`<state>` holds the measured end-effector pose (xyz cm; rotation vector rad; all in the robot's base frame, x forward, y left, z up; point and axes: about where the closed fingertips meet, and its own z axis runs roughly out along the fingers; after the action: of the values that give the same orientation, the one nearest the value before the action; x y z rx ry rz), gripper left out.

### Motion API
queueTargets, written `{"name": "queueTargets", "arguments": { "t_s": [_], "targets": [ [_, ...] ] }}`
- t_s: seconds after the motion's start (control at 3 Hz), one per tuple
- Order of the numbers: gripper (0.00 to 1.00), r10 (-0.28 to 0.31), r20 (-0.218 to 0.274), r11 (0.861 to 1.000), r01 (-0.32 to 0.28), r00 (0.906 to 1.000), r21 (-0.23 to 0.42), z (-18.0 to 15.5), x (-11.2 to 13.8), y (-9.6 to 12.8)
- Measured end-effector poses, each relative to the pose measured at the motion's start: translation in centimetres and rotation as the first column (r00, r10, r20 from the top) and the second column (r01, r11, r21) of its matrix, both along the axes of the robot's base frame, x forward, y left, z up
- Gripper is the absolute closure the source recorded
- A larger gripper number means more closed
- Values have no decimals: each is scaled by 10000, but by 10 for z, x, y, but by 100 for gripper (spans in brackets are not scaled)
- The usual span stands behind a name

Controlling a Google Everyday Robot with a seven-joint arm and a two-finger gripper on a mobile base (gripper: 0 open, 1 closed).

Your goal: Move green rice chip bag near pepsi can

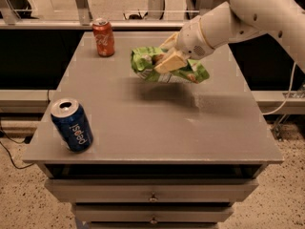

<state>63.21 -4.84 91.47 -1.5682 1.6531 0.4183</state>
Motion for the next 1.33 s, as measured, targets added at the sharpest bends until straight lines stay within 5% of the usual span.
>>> {"name": "queueTargets", "arguments": {
  "t_s": [1.33],
  "targets": [
    [100, 1722, -773, 9844, -1687, 9820, 498, -19, -64, 71]
  ]
}}
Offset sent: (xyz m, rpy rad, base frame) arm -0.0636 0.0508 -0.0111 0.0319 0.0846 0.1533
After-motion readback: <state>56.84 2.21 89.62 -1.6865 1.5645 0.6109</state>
